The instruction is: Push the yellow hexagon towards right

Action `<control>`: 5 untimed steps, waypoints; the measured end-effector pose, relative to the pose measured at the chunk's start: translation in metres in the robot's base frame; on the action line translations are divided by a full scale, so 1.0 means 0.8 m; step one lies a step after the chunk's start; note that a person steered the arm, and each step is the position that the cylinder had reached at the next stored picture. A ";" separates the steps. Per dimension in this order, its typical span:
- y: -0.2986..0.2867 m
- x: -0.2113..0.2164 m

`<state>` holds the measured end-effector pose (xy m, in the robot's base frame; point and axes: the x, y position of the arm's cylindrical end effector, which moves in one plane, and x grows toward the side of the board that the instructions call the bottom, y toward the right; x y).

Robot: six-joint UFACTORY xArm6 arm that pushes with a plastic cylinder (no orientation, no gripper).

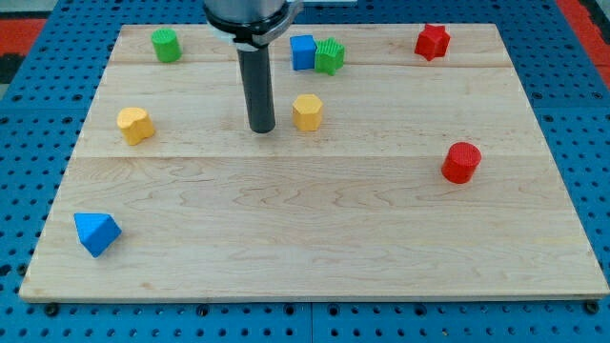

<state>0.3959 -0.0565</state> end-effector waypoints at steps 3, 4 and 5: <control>0.009 -0.019; 0.012 -0.028; 0.012 -0.030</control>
<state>0.3722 -0.0465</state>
